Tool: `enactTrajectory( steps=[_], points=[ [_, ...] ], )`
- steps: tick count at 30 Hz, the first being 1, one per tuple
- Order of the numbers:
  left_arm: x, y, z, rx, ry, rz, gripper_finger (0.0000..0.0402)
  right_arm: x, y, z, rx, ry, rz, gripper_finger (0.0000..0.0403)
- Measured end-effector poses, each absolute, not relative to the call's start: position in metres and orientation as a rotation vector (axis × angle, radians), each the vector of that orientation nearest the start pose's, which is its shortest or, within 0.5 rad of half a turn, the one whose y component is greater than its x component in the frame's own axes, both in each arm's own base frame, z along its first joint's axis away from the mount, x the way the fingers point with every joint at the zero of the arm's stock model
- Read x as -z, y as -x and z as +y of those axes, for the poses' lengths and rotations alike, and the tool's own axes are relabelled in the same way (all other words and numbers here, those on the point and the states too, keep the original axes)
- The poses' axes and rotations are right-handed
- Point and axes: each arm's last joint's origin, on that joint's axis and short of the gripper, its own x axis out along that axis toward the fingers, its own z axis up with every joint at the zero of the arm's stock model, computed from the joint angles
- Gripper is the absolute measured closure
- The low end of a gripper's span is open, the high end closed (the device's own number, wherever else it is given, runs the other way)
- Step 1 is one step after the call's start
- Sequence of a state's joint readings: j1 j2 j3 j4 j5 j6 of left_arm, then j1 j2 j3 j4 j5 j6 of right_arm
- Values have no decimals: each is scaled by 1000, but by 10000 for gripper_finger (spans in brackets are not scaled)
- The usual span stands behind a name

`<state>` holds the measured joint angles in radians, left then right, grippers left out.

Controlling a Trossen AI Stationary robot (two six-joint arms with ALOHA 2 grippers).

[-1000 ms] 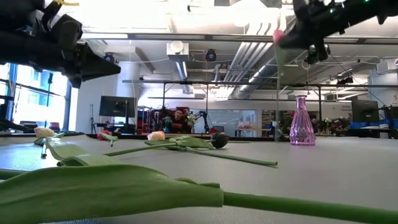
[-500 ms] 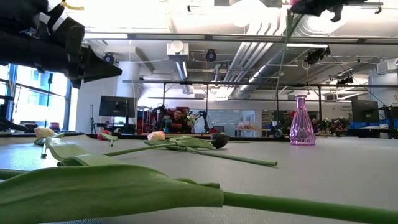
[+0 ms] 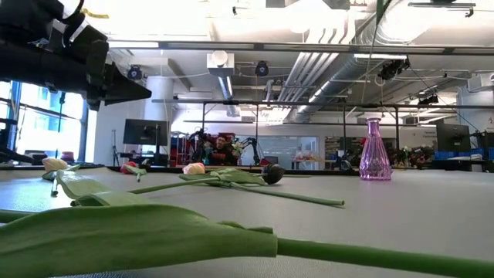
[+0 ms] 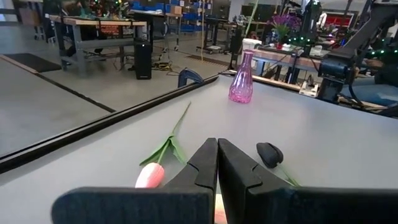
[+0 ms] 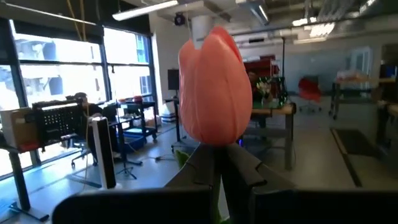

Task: Sort flowers into vase by color
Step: Put the right pink tulip into the violet vase

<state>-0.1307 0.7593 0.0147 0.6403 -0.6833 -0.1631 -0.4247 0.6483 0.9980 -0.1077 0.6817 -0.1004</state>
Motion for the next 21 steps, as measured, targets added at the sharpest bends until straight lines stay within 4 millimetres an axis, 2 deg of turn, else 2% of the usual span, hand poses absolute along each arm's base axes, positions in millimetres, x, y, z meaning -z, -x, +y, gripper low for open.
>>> enactTrajectory(
  steps=[8,21],
  points=[
    [-153,-140,0,-558,122,60,401,-412,-92,-68,1174,23,-77,401],
    [-153,-140,-1,-538,131,63,401,-408,-108,-80,1176,1,-54,401]
  ],
)
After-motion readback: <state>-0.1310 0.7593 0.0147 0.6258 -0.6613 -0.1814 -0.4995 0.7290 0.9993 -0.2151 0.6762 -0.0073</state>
